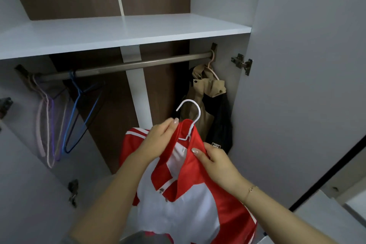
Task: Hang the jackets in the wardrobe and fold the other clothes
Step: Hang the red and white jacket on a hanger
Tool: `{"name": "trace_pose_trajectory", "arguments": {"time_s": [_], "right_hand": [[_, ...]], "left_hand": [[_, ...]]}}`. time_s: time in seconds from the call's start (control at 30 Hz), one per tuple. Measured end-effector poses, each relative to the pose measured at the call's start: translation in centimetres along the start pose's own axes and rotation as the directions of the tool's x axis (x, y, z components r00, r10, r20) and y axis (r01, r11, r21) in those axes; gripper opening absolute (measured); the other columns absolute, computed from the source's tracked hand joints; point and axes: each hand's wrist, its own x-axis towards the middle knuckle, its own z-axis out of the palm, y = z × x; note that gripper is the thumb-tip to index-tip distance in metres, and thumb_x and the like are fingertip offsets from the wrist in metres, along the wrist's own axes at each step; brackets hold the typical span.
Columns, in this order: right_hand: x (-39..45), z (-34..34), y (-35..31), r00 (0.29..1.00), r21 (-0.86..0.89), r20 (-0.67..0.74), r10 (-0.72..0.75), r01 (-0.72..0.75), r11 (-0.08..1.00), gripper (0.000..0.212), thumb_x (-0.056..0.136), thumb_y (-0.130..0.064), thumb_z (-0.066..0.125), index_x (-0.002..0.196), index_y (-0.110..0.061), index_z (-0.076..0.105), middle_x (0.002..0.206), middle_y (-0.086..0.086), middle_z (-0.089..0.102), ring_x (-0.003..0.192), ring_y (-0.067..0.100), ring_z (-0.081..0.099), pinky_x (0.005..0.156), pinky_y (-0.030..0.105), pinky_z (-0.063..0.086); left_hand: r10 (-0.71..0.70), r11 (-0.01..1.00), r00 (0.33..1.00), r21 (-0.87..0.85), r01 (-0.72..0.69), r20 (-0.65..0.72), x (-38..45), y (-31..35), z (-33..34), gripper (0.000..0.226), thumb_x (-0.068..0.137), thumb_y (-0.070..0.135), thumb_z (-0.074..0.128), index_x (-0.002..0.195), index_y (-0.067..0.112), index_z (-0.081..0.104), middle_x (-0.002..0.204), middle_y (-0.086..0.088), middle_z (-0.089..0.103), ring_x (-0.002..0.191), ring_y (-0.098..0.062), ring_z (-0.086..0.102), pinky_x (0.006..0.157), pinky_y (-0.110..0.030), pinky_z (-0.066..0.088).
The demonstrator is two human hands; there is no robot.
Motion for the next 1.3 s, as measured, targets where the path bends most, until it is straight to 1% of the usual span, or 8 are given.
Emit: {"name": "trace_pose_trajectory", "arguments": {"time_s": [0.17,0.3,0.47,0.63,0.77,0.93,1.1,1.3], "right_hand": [[5.8,0.0,2.3,0.961,0.017,-0.252,0.117,-0.116,0.993,0.032,0.096,-0.032,0.057,0.074,-0.009,0.060,0.062,-0.005,0.058,0.054,0.003,0.049,0.057,0.027,0.041],[13.5,-1.3,4.3,0.958,-0.032,-0.267,0.104,-0.117,0.993,0.030,0.096,-0.030,0.058,0.073,-0.012,0.061,0.065,-0.004,0.060,0.058,0.006,0.053,0.053,0.020,0.039],[22.9,-3.6,8.2,0.943,0.028,-0.297,0.151,-0.150,0.988,0.038,0.096,-0.029,0.058,0.061,-0.020,0.047,0.057,-0.007,0.050,0.052,0.005,0.046,0.048,0.015,0.033],[31.7,-4.8,9.9,0.940,0.096,-0.302,0.160,-0.137,0.986,0.037,0.098,-0.028,0.056,0.064,-0.016,0.051,0.057,-0.004,0.053,0.052,0.008,0.049,0.046,0.015,0.032],[37.4,-6.7,10.9,0.919,0.108,-0.352,0.176,-0.147,0.983,0.026,0.099,-0.028,0.053,0.080,-0.012,0.063,0.067,-0.007,0.060,0.063,0.003,0.058,0.058,0.019,0.036],[40.6,-8.1,13.7,0.859,0.069,-0.402,0.317,-0.317,0.946,0.036,0.099,-0.032,0.050,0.111,-0.001,0.066,0.106,0.020,0.069,0.103,0.037,0.063,0.083,0.035,0.047],[38.4,-6.9,15.3,0.905,-0.310,-0.390,0.170,-0.303,0.901,0.047,0.099,-0.033,0.049,0.143,-0.016,0.044,0.103,0.018,0.070,0.098,0.039,0.064,0.077,0.038,0.046],[36.3,-7.6,14.1,0.920,-0.386,-0.353,0.171,-0.310,0.869,0.045,0.095,-0.022,0.053,0.140,-0.020,0.047,0.122,0.011,0.062,0.110,0.033,0.058,0.079,0.029,0.039]], "left_hand": [[-0.044,0.999,0.996,-0.004,0.044,-0.077,5.5,0.3,-0.1,0.034,0.104,0.044,0.029,0.117,0.031,0.057,0.113,0.003,0.063,0.114,-0.020,0.055,0.101,-0.041,0.044],[-0.011,0.992,0.966,-0.126,-0.022,-0.258,9.9,-0.2,0.2,0.022,0.103,0.029,0.041,0.119,0.026,0.056,0.112,0.010,0.060,0.098,0.004,0.055,0.076,-0.005,0.042],[-0.178,0.937,0.943,-0.342,0.076,-0.280,14.7,-2.8,1.4,0.018,0.101,0.033,0.045,0.113,0.033,0.059,0.108,0.020,0.062,0.098,0.002,0.062,0.078,-0.016,0.051],[-0.297,0.892,0.916,-0.421,0.166,-0.270,20.1,-3.7,2.0,0.015,0.099,0.019,0.053,0.106,0.025,0.064,0.107,0.019,0.062,0.085,0.016,0.060,0.061,0.001,0.043],[-0.353,0.862,0.891,-0.471,0.191,-0.286,22.9,-3.7,2.1,0.017,0.095,0.008,0.059,0.098,0.021,0.069,0.102,0.012,0.068,0.092,0.003,0.065,0.071,-0.007,0.048],[-0.369,0.856,0.895,-0.466,0.223,-0.250,25.0,-4.0,2.2,0.019,0.092,0.003,0.059,0.099,0.017,0.070,0.106,0.006,0.070,0.098,-0.005,0.065,0.073,-0.007,0.049],[-0.380,0.836,0.907,-0.486,0.255,-0.179,25.9,-3.8,3.2,0.019,0.091,0.004,0.060,0.103,0.015,0.070,0.111,0.002,0.070,0.106,-0.013,0.064,0.089,-0.023,0.049],[-0.353,0.800,0.932,-0.543,0.255,-0.083,25.2,-2.2,4.3,0.019,0.090,0.005,0.061,0.104,0.016,0.068,0.111,0.001,0.070,0.106,-0.014,0.065,0.090,-0.027,0.051]]}}
